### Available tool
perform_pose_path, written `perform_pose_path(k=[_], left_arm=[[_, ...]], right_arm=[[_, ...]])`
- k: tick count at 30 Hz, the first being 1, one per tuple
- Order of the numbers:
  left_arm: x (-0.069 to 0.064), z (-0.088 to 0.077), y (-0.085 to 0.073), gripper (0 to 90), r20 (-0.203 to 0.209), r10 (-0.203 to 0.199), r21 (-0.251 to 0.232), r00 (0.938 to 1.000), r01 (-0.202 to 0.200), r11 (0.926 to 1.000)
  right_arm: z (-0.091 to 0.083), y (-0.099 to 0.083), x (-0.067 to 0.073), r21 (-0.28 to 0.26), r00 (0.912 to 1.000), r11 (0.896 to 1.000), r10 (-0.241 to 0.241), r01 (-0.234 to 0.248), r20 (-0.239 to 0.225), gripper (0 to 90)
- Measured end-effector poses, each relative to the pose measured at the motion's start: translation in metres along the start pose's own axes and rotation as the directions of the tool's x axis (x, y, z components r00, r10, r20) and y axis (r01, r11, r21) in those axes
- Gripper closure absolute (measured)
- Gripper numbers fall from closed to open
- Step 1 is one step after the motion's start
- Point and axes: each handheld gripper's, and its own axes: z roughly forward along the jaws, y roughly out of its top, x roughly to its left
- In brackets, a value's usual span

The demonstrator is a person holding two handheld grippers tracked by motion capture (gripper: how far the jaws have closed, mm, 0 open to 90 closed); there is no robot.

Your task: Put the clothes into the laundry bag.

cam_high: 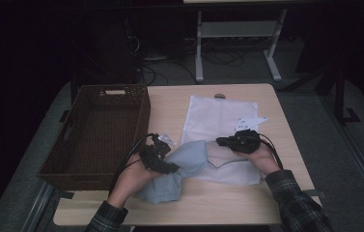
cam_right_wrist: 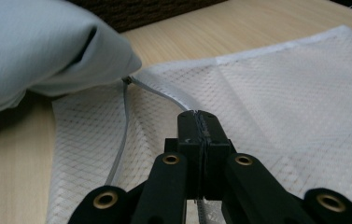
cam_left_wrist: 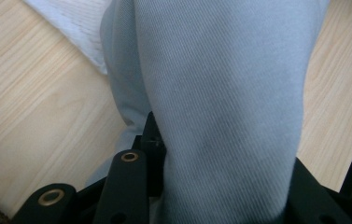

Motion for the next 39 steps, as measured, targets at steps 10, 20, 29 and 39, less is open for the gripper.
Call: perform_pose_path(k=[10,20,29,39], left_arm=[[-0.015,0.007,0.009,65.0,0.032,0.061,0.002,0.9976,-0.061,0.9981],[-0.029,0.018,0.025,65.0,0.056,0.122,0.014,0.9910,-0.123,0.9923],[-0.030,0.023,0.031,65.0,0.052,0.140,0.016,0.9888,-0.141,0.9899],[-0.024,0.029,0.035,65.0,0.009,0.135,0.043,0.9908,-0.135,0.9899]], right_arm=[[0.002,0.010,0.003,-0.019,0.9999,1.000,-0.010,0.010,0.005,88.7],[-0.006,0.014,0.006,-0.034,0.9999,0.999,0.004,-0.004,0.012,88.8],[-0.015,0.023,0.015,-0.056,0.9997,0.998,-0.004,0.006,0.023,88.9],[-0.020,0.033,0.023,-0.073,0.9995,0.997,-0.018,0.020,0.027,88.8]])
